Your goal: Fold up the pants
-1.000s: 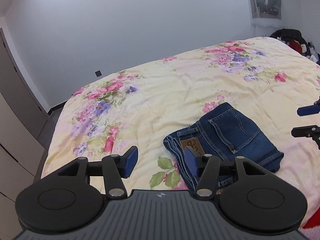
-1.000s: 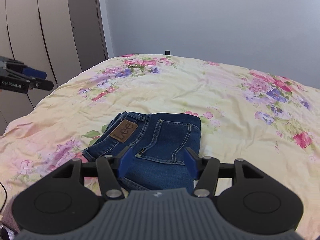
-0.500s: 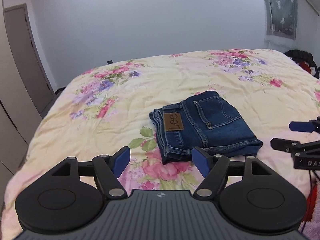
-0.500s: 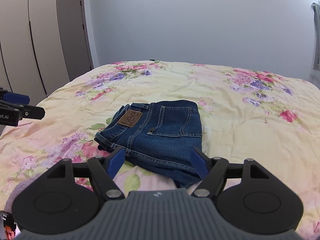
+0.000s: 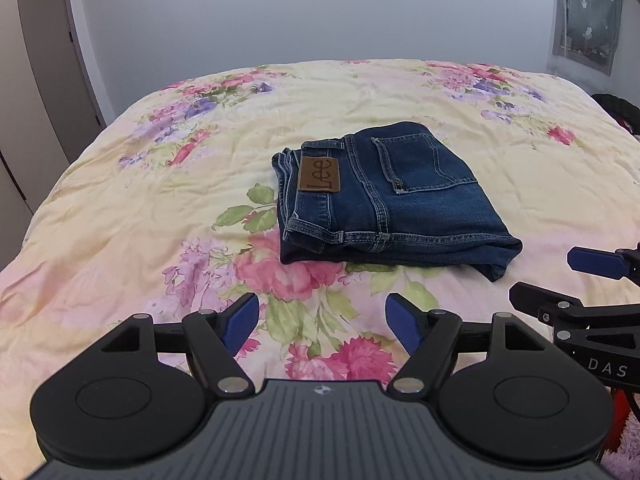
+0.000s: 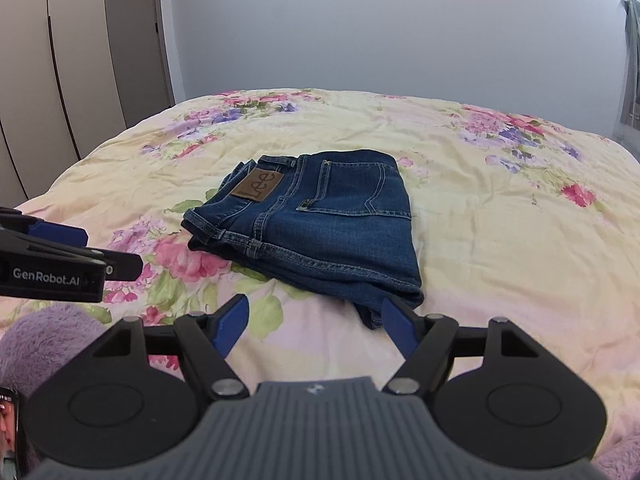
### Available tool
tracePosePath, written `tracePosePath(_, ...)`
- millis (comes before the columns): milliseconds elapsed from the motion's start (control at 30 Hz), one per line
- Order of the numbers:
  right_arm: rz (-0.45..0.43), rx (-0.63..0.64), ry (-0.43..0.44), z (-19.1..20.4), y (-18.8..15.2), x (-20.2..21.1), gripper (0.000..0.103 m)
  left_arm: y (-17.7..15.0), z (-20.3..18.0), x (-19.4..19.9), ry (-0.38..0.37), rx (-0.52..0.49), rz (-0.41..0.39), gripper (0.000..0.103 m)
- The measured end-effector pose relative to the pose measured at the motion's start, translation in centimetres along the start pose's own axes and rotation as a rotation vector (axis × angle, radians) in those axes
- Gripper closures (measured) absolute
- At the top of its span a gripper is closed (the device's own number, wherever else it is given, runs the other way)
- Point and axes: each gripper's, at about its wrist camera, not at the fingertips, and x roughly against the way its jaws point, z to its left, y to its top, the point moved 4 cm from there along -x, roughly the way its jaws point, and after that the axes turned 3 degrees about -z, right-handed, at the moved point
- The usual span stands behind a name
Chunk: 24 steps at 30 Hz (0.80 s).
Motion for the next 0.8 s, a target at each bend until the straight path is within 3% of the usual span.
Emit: tracePosePath(800, -0.041, 0.017, 0.016, 0.3, 0.2, 1.7, 0.033, 0.1, -0.3, 1.3, 0.007, 0.017, -0.013, 0.017)
